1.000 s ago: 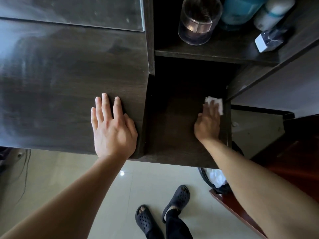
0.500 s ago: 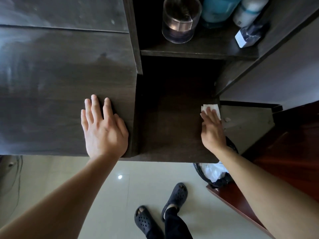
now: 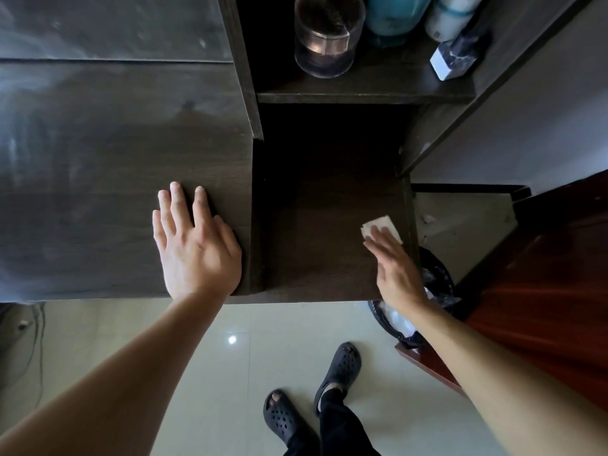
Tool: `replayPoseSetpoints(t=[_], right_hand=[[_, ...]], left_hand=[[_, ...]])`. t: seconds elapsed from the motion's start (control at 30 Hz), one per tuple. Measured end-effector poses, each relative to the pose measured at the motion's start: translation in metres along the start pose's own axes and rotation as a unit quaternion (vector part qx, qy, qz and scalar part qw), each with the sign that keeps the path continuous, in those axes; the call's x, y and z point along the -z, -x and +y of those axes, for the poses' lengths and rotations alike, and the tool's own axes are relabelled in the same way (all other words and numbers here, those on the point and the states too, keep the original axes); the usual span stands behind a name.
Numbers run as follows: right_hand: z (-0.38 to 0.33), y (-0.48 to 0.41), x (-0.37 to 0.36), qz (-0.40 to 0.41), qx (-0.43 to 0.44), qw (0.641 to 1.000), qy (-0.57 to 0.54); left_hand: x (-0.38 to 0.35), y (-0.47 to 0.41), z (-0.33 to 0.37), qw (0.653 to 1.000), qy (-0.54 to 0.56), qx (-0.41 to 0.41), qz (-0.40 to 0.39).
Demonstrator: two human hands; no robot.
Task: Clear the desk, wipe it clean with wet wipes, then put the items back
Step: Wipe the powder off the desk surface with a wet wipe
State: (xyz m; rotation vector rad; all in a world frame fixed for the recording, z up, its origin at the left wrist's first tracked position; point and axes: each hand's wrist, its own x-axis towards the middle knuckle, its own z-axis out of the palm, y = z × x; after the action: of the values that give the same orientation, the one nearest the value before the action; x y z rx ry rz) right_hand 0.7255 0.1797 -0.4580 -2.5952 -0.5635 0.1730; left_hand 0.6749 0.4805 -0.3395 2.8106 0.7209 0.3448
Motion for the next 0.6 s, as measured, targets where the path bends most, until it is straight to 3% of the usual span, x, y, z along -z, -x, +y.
replayPoseSetpoints(t=[0.17, 0.33, 0.4, 0.53, 0.6], right_hand=[[-0.012, 0.013, 0.0, 0.071, -0.108, 0.992, -0.014], [-0.123, 0.021, -0.067, -0.026, 0.047, 0.996, -0.073], [-0.151, 0.024, -0.078, -0.065, 0.073, 0.993, -0.072], [-0.123, 0.046, -0.057, -0.076, 0.128, 0.988, -0.038], [-0.088, 0.065, -0.039, -0.044, 0.107, 0.993, -0.027]], left_hand=[[0.002, 0.001, 0.002, 1.0, 0.006, 0.002, -0.003], [0.002, 0.001, 0.0, 1.0, 0.009, 0.002, -0.009], [0.001, 0.001, 0.001, 1.0, 0.011, -0.003, -0.014], [-0.001, 0.001, 0.0, 1.0, 0.018, -0.007, -0.022], [0.0, 0.001, 0.0, 0.999, 0.02, -0.009, -0.029]])
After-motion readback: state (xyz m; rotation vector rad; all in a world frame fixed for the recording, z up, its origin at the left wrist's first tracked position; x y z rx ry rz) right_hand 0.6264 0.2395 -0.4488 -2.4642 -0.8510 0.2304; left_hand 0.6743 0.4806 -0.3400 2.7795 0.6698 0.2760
